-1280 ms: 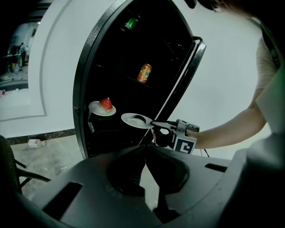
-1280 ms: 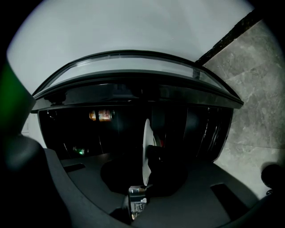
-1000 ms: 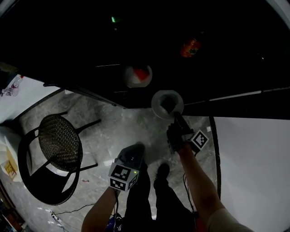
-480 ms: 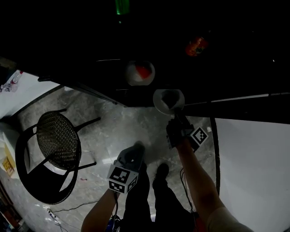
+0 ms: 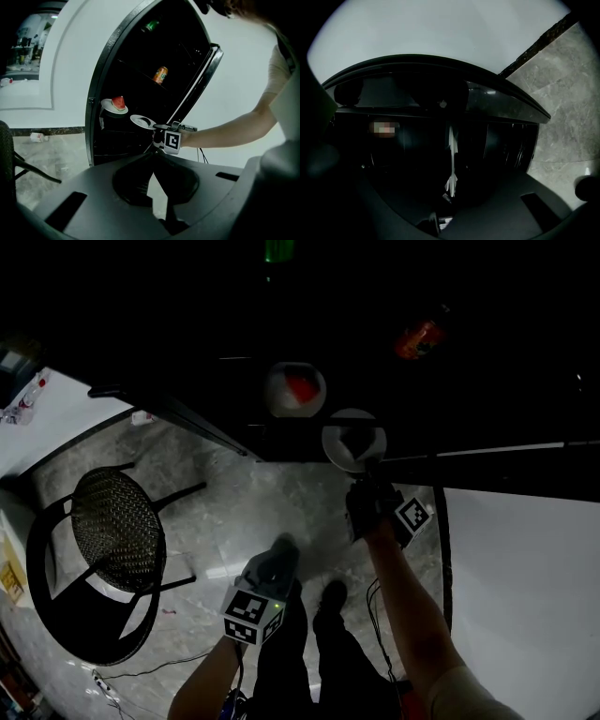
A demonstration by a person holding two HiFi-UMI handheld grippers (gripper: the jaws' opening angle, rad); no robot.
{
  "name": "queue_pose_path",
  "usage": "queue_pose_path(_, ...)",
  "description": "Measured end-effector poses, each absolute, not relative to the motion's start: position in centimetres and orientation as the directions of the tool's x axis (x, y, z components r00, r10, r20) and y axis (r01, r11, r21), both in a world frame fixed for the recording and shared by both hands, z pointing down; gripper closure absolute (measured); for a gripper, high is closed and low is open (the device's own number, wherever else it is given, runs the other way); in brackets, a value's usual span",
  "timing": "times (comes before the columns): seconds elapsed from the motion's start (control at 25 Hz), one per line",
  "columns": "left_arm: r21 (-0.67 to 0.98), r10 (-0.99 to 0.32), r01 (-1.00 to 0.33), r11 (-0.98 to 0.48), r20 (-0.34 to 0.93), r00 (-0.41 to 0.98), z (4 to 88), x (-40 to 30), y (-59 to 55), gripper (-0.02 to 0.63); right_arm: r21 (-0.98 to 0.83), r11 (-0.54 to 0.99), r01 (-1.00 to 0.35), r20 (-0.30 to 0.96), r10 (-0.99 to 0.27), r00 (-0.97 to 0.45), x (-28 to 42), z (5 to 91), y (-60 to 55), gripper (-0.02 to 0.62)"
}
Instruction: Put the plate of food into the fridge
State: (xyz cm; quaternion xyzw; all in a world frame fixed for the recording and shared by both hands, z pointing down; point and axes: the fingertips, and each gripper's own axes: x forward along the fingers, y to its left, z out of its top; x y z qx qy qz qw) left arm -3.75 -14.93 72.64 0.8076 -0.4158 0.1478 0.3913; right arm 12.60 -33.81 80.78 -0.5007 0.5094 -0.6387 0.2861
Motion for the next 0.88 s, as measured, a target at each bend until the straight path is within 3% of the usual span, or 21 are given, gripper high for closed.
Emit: queue_pose_path(0.88,0.527,-0.575,-0.786,-0.322,0.551,0.605,72.6,-5.7,-14.6,0.595,-0.928,-0.340,-0.150,0.371,-0.881,-0.294,12.1,82.5,-36.7,0.563)
